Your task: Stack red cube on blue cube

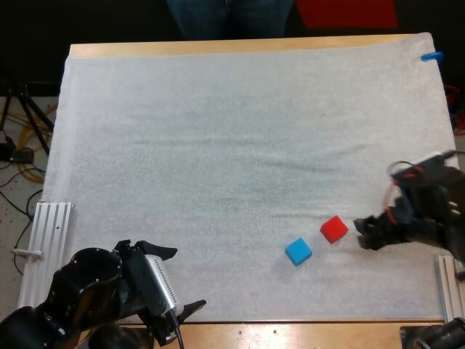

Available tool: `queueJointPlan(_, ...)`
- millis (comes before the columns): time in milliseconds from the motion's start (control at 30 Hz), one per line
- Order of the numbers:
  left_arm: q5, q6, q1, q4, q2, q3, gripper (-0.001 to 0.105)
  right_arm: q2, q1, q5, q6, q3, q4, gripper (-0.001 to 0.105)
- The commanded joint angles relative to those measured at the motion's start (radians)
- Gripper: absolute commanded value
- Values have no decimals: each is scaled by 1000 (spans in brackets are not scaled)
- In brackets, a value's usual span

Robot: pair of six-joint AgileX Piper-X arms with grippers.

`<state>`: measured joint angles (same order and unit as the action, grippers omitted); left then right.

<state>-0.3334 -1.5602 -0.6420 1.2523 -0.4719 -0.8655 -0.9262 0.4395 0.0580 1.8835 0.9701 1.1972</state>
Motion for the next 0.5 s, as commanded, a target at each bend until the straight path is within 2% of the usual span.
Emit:
queueJointPlan(0, 10, 3, -4, -2, -1, -6, 87, -26, 24, -36, -3, 7, -22, 77)
queueJointPlan(100, 10, 3, -4, -2, -1, -6, 87, -131, 71, -86, 0, 7, -48, 77)
queueJointPlan(467, 10, 3, -4, -2, -1, -6, 87, -429, 83, -76, 18, 7, -144, 77)
